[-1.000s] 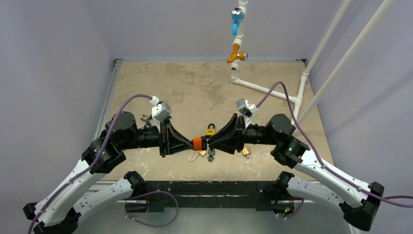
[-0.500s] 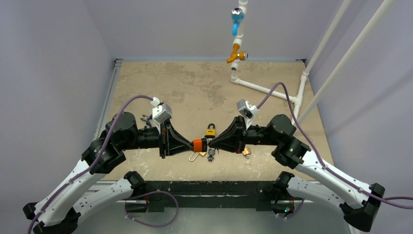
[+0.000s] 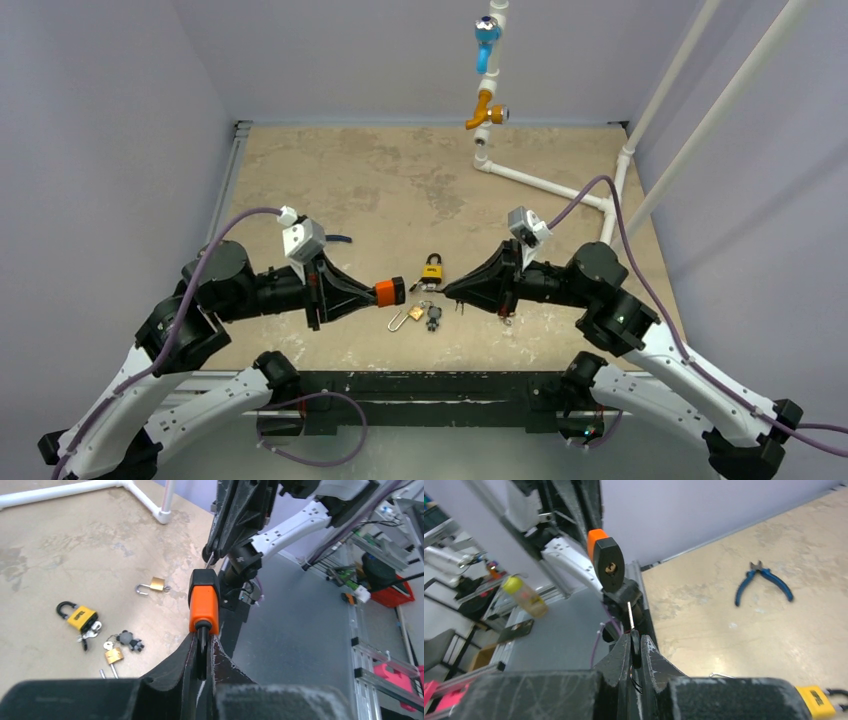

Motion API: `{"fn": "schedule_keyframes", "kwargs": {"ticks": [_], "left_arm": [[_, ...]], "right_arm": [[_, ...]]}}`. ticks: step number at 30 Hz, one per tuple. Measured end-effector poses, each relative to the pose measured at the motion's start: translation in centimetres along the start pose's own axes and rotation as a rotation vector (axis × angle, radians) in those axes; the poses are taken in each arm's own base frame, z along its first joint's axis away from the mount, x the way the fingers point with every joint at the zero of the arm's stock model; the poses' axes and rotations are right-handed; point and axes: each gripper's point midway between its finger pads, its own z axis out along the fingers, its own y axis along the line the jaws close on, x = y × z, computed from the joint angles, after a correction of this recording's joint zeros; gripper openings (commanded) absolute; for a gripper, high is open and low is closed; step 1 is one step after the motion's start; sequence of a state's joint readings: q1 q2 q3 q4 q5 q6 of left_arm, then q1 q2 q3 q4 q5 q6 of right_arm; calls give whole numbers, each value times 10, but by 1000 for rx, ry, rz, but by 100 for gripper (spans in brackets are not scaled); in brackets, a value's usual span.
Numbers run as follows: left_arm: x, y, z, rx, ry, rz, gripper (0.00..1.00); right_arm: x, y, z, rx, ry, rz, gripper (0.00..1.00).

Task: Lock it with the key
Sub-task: Lock the lock, then place the lock at the center of the board.

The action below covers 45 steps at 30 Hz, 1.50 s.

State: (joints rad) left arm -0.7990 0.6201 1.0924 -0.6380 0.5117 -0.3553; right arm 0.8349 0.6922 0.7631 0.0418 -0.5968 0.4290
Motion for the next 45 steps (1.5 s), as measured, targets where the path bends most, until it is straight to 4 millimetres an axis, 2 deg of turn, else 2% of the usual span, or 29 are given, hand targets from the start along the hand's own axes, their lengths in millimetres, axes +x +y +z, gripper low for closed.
{"fn": "schedule_keyframes", "kwargs": {"ticks": [3, 9, 13, 16, 21, 26, 27, 28, 29, 32, 38, 43, 45], "left_arm": [[0, 13, 1, -74, 4, -13, 0], [3, 64, 15, -329, 70, -98, 0], [1, 100, 30, -484, 120, -187, 0], [0, 136, 46, -576, 130, -290, 0], [11, 194, 78, -677, 176, -432, 0], [21, 243, 122, -702, 245, -526, 0], [22, 246, 124, -704, 249, -531, 0], [26, 263, 134, -722, 267, -560, 0], [29, 271, 138, -730, 275, -576, 0], [36, 304, 157, -741, 299, -627, 0], [52, 358, 202, -703, 337, -715, 0], [80, 381, 220, -683, 372, -815, 0], [92, 386, 223, -682, 386, -855, 0]], "right_arm": [[2, -18, -2, 99, 4, 23, 0], [-5, -72, -2, 385, -21, 95, 0], [-12, -119, -1, 601, -49, 166, 0], [-13, -155, -3, 733, -67, 213, 0], [-1, -233, -19, 928, -97, 321, 0], [21, -294, -28, 1024, -107, 423, 0], [26, -305, -30, 1040, -101, 440, 0], [33, -316, -31, 1057, -94, 458, 0], [38, -327, -32, 1069, -89, 474, 0], [53, -356, -31, 1092, -72, 513, 0], [69, -405, -21, 1111, -62, 559, 0], [78, -435, -20, 1133, -76, 615, 0], [85, -446, -19, 1133, -86, 648, 4]]}}
